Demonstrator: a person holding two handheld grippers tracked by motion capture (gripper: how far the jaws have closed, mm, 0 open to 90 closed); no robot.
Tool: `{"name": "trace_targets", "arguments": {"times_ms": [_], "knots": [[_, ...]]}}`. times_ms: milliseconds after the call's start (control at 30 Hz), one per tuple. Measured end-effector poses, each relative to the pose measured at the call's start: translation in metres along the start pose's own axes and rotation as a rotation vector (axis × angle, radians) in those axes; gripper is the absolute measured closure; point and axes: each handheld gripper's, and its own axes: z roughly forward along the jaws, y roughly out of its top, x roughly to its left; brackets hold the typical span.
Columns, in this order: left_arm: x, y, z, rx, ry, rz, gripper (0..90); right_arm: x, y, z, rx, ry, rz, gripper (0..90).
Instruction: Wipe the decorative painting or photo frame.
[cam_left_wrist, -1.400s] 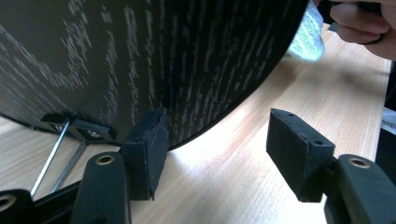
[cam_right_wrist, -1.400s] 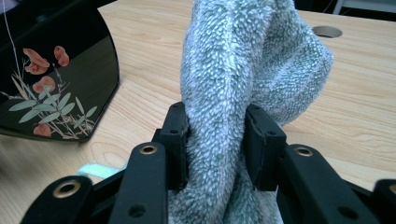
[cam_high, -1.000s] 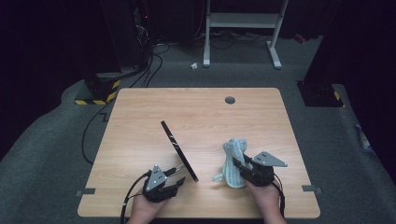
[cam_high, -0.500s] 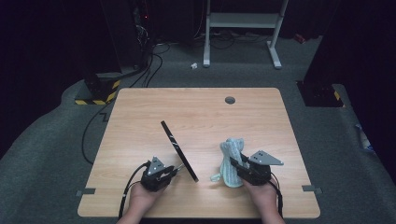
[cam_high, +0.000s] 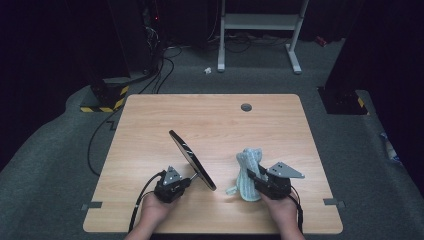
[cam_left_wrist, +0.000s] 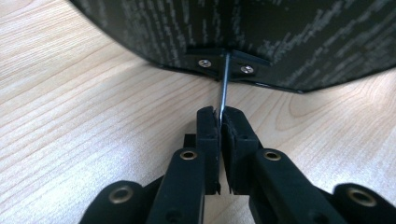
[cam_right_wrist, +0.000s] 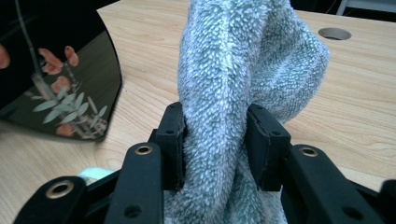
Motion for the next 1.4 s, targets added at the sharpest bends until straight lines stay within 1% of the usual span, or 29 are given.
{"name": "trace_targets", "arguments": {"times_ms": [67, 233, 333, 500, 567, 600, 633, 667, 700, 733, 767, 833, 900, 933, 967, 1000, 1067, 1133, 1200, 1267, 1333, 1367, 1400], "knots": [[0.0, 0.001, 0.001, 0.003, 0.002, 0.002, 87.9, 0.0, 0.0, 0.0, -0.003, 0.0, 0.001, 61.3], [0.003, 0.002, 0.003, -0.001, -0.004, -0.028, 88.1, 0.001, 0.002, -0.003, -0.022, 0.013, 0.014, 61.5], [0.005, 0.002, 0.003, 0.001, -0.003, -0.041, 88.2, 0.003, 0.007, -0.006, -0.046, 0.024, 0.019, 62.1], [0.007, 0.006, 0.008, 0.007, 0.0, -0.05, 88.2, 0.011, 0.019, -0.012, -0.091, 0.047, -0.001, 62.4], [0.008, 0.008, 0.01, 0.006, 0.001, -0.055, 88.1, 0.015, 0.025, -0.015, -0.108, 0.056, -0.018, 62.4], [0.009, 0.009, 0.012, 0.005, -0.001, -0.067, 88.1, 0.018, 0.028, -0.016, -0.117, 0.063, -0.023, 62.5], [0.009, 0.01, 0.013, 0.005, 0.001, -0.071, 88.0, 0.021, 0.036, -0.018, -0.141, 0.078, -0.029, 62.5], [0.009, 0.011, 0.014, 0.007, 0.001, -0.074, 88.0, 0.021, 0.036, -0.018, -0.141, 0.078, -0.029, 62.5], [0.008, 0.013, 0.016, 0.006, 0.006, -0.076, 88.1, 0.023, 0.04, -0.019, -0.153, 0.084, -0.03, 62.5], [0.008, 0.013, 0.017, 0.003, 0.01, -0.077, 88.1, 0.026, 0.047, -0.022, -0.176, 0.097, -0.033, 62.6], [0.008, 0.014, 0.018, 0.003, 0.013, -0.074, 88.1, 0.029, 0.051, -0.023, -0.185, 0.102, -0.037, 62.6], [0.008, 0.015, 0.019, 0.004, 0.008, -0.087, 88.1, 0.035, 0.06, -0.025, -0.21, 0.115, -0.052, 62.6], [0.008, 0.018, 0.022, 0.007, 0.022, -0.073, 88.2, 0.042, 0.071, -0.025, -0.233, 0.128, -0.065, 62.6], [0.008, 0.019, 0.024, 0.007, 0.025, -0.07, 88.3, 0.047, 0.079, -0.025, -0.25, 0.143, -0.07, 62.6], [0.007, 0.02, 0.025, 0.002, 0.027, -0.077, 88.3, 0.049, 0.083, -0.025, -0.257, 0.15, -0.073, 62.6], [0.008, 0.022, 0.028, 0.003, 0.028, -0.076, 88.3, 0.051, 0.086, -0.025, -0.263, 0.153, -0.074, 62.6], [0.008, 0.026, 0.032, 0.003, 0.026, -0.082, 88.2, 0.058, 0.099, -0.023, -0.284, 0.163, -0.09, 62.6], [0.008, 0.028, 0.035, 0.003, 0.023, -0.088, 88.2, 0.062, 0.109, -0.022, -0.298, 0.172, -0.096, 62.6], [0.007, 0.029, 0.036, 0.0, 0.03, -0.083, 88.3, 0.067, 0.12, -0.021, -0.316, 0.183, -0.106, 62.7], [0.008, 0.029, 0.036, 0.003, 0.023, -0.09, 88.3, 0.073, 0.129, -0.02, -0.331, 0.196, -0.119, 62.7], [0.009, 0.029, 0.036, 0.002, 0.015, -0.1, 88.1, 0.081, 0.142, -0.016, -0.348, 0.226, -0.129, 62.7], [0.009, 0.029, 0.036, 0.005, 0.022, -0.091, 88.2, 0.086, 0.148, -0.014, -0.354, 0.235, -0.139, 62.7], [0.008, 0.029, 0.036, 0.003, 0.022, -0.092, 88.3, 0.092, 0.154, -0.01, -0.358, 0.241, -0.15, 62.8]]}}
